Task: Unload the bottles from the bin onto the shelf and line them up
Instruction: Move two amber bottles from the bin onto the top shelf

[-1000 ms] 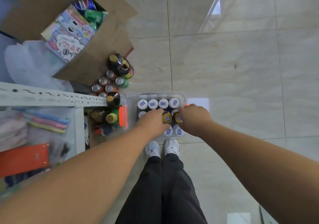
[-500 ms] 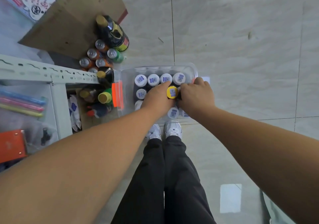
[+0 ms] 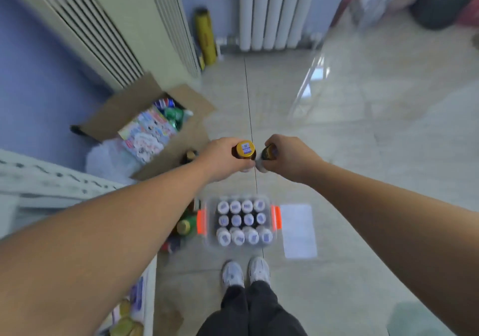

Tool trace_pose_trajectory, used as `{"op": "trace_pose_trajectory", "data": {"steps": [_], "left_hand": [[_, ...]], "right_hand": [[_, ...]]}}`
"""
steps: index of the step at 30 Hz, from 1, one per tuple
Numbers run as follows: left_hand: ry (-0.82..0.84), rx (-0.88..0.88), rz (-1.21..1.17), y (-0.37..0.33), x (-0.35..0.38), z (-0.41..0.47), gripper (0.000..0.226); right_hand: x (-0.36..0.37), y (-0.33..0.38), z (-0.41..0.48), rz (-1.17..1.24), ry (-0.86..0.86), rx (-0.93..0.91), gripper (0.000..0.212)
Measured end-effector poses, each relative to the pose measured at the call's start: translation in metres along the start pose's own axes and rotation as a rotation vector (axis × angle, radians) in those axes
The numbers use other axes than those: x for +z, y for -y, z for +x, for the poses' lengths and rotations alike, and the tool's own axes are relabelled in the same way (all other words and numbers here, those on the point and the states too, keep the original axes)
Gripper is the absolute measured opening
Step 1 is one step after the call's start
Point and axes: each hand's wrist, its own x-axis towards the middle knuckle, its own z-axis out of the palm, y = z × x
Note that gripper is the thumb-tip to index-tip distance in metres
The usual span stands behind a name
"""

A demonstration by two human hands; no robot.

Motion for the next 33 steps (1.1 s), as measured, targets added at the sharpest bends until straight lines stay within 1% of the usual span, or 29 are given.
{"op": "trace_pose_trajectory", "data": {"steps": [4,6,8,12,15,19,21,24,26,33], "left_hand": [[-0.035,0.140,0.111,-0.090,-0.105,-0.032,0.025],[-0.078,0.196,0.181,-0.130,-0.153,-0.054,0.031],[-0.140,0.229,0.235,-0.163,-0.195,-0.081,0.037],[-0.255,0.290,0.291,-0.211,-0.259,-0.137,0.045],[-0.323,0.313,0.292,-0.233,-0.290,-0.180,0.055],[-0.388,0.266,0.287,-0.250,-0.308,-0.242,0.066],[-0.436,0.226,0.298,-0.255,-0.309,-0.274,0.066],[-0.513,0.161,0.246,-0.255,-0.299,-0.325,0.046],[-0.559,0.104,0.203,-0.247,-0.286,-0.362,0.038],[-0.726,-0.150,0.095,-0.202,-0.224,-0.514,0.028]], "right_hand": [[-0.117,0.073,-0.025,-0.010,-0.066,-0.063,0.047],[-0.169,0.108,-0.039,-0.023,-0.131,-0.095,0.041],[-0.214,0.141,-0.057,-0.026,-0.204,-0.122,0.040],[-0.280,0.198,-0.098,-0.004,-0.306,-0.223,0.044],[-0.307,0.232,-0.126,0.039,-0.328,-0.321,0.039],[-0.322,0.263,-0.160,0.053,-0.302,-0.436,0.031],[-0.324,0.275,-0.174,0.034,-0.281,-0.496,0.029],[-0.316,0.294,-0.194,0.034,-0.209,-0.595,0.031],[-0.303,0.308,-0.209,0.031,-0.154,-0.666,0.032],[-0.214,0.366,-0.282,0.021,0.109,-0.921,0.035]]}}
